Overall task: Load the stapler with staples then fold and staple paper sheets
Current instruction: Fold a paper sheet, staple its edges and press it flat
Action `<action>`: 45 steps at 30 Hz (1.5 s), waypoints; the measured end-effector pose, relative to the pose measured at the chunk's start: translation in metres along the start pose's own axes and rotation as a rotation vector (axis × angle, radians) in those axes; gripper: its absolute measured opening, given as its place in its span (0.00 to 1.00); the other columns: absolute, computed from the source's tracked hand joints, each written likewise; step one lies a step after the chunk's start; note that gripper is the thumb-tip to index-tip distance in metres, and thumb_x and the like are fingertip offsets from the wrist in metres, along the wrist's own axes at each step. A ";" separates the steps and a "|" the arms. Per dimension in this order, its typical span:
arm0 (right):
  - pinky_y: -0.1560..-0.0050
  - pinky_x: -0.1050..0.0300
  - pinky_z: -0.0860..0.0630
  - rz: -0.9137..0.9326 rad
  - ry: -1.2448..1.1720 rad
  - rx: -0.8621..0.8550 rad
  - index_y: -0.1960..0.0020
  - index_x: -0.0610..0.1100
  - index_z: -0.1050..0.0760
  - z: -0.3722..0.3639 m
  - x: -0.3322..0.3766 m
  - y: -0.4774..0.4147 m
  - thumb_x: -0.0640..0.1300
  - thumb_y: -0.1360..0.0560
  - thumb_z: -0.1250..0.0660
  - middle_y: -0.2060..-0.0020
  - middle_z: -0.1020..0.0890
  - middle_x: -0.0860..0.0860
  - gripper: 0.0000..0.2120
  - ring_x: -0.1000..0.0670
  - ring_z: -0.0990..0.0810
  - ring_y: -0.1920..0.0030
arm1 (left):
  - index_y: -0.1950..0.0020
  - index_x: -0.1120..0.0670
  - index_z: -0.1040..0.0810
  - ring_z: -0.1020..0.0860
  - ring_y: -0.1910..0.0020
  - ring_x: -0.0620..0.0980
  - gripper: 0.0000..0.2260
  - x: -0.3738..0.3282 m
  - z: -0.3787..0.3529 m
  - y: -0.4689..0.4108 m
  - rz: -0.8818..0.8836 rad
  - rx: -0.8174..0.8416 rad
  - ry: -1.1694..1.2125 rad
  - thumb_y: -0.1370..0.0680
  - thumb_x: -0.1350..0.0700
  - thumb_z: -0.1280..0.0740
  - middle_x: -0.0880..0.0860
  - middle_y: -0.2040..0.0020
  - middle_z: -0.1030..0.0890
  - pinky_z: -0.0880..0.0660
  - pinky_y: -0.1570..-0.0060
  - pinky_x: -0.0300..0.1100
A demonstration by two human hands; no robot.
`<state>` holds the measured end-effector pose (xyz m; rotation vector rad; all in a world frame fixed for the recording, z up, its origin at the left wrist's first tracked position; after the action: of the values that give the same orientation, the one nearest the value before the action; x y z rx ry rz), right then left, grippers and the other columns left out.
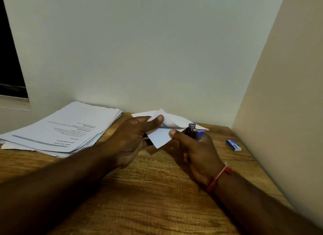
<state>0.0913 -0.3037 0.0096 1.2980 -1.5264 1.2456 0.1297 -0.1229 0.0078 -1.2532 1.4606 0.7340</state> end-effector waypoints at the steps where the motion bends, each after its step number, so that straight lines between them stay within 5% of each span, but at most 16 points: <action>1: 0.77 0.65 0.29 -0.011 0.012 -0.024 0.52 0.34 0.18 0.005 -0.004 -0.003 0.35 0.20 0.25 0.76 0.20 0.52 0.04 0.56 0.22 0.78 | 0.29 0.62 0.18 0.15 0.31 0.63 0.32 0.000 0.001 0.001 0.004 -0.020 0.012 0.27 0.45 0.21 0.63 0.32 0.14 0.20 0.28 0.64; 5: 0.70 0.55 0.40 0.010 0.027 -0.085 0.43 0.28 0.19 0.017 -0.008 -0.015 0.43 0.22 0.22 0.73 0.24 0.47 0.18 0.48 0.35 0.74 | 0.29 0.60 0.17 0.15 0.30 0.63 0.30 0.003 0.008 -0.001 0.035 -0.079 0.031 0.27 0.46 0.21 0.62 0.31 0.14 0.21 0.27 0.66; 10: 0.71 0.58 0.38 0.026 0.059 -0.126 0.45 0.29 0.18 0.023 -0.006 -0.015 0.41 0.20 0.24 0.76 0.22 0.52 0.14 0.50 0.34 0.75 | 0.34 0.57 0.13 0.14 0.32 0.61 0.20 0.005 0.009 -0.002 0.050 -0.102 0.000 0.22 0.48 0.22 0.57 0.37 0.10 0.19 0.31 0.59; 13: 0.77 0.64 0.31 0.028 0.119 -0.132 0.48 0.33 0.17 0.020 0.001 -0.009 0.36 0.18 0.28 0.73 0.16 0.51 0.05 0.55 0.25 0.78 | 0.43 0.44 0.12 0.22 0.24 0.53 0.12 -0.015 0.017 0.003 -0.122 -0.254 -0.576 0.24 0.42 0.19 0.45 0.34 0.14 0.22 0.33 0.51; 16: 0.69 0.63 0.19 0.049 0.164 -0.124 0.47 0.35 0.17 0.017 0.004 -0.007 0.33 0.18 0.29 0.66 0.13 0.47 0.03 0.57 0.13 0.67 | 0.36 0.36 0.17 0.40 0.13 0.47 0.27 -0.032 0.019 0.008 -0.267 -0.316 -1.073 0.32 0.30 0.17 0.43 0.12 0.40 0.33 0.21 0.53; 19: 0.54 0.47 0.12 0.163 0.471 -0.142 0.51 0.44 0.14 0.017 0.005 -0.009 0.39 0.21 0.26 0.58 0.11 0.47 0.02 0.48 0.11 0.56 | 0.34 0.39 0.15 0.26 0.25 0.46 0.29 -0.042 0.000 0.011 -0.586 -0.210 -1.210 0.31 0.31 0.17 0.42 0.24 0.21 0.23 0.28 0.54; 22: 0.55 0.56 0.13 0.241 0.611 -0.120 0.50 0.51 0.15 0.008 0.008 -0.007 0.44 0.20 0.24 0.57 0.12 0.52 0.02 0.55 0.12 0.54 | 0.43 0.41 0.10 0.18 0.45 0.40 0.16 -0.041 -0.012 0.016 -0.617 -0.166 -1.113 0.26 0.37 0.18 0.37 0.46 0.13 0.20 0.48 0.46; 26: 0.54 0.54 0.12 0.315 0.688 -0.070 0.48 0.58 0.16 0.000 0.012 0.000 0.52 0.18 0.26 0.55 0.12 0.56 0.01 0.57 0.12 0.51 | 0.48 0.42 0.09 0.16 0.56 0.43 0.06 -0.044 -0.018 0.016 -0.610 -0.114 -1.082 0.21 0.43 0.20 0.38 0.56 0.13 0.20 0.60 0.43; 32: 0.54 0.49 0.12 0.321 0.679 -0.058 0.50 0.51 0.16 -0.001 0.008 -0.003 0.48 0.18 0.25 0.55 0.12 0.55 0.03 0.52 0.12 0.53 | 0.48 0.44 0.08 0.14 0.53 0.41 0.07 -0.039 -0.008 0.009 -0.456 -0.164 -0.984 0.18 0.44 0.24 0.40 0.53 0.11 0.26 0.62 0.29; 36: 0.59 0.54 0.18 0.267 0.571 -0.064 0.53 0.40 0.18 0.003 0.008 -0.004 0.42 0.19 0.25 0.59 0.14 0.47 0.07 0.47 0.16 0.58 | 0.52 0.46 0.08 0.14 0.54 0.38 0.07 -0.028 0.001 0.004 -0.343 -0.156 -0.773 0.18 0.47 0.23 0.42 0.56 0.10 0.26 0.64 0.27; 41: 0.70 0.66 0.27 0.113 0.400 -0.069 0.56 0.44 0.18 0.007 0.001 -0.005 0.48 0.18 0.26 0.74 0.20 0.56 0.11 0.60 0.22 0.73 | 0.53 0.44 0.08 0.13 0.51 0.38 0.05 -0.027 -0.007 0.007 -0.382 -0.090 -0.828 0.18 0.48 0.22 0.37 0.53 0.10 0.24 0.58 0.30; 45: 0.73 0.61 0.31 0.030 0.276 -0.151 0.51 0.37 0.16 0.017 -0.001 -0.008 0.47 0.18 0.26 0.75 0.26 0.49 0.12 0.53 0.30 0.76 | 0.54 0.44 0.08 0.15 0.52 0.35 0.05 -0.027 -0.005 0.005 -0.387 -0.103 -0.841 0.18 0.50 0.22 0.35 0.54 0.11 0.26 0.58 0.26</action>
<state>0.1000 -0.3203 0.0057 0.9657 -1.4154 1.2459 0.1211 -0.1174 0.0336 -1.0569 0.4872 0.9190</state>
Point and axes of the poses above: each hand's wrist, its own y-axis away from the middle knuckle, its own z-axis out of the back of the hand, x = y × z, the point moved 8 cm from there along -y, towards the middle knuckle
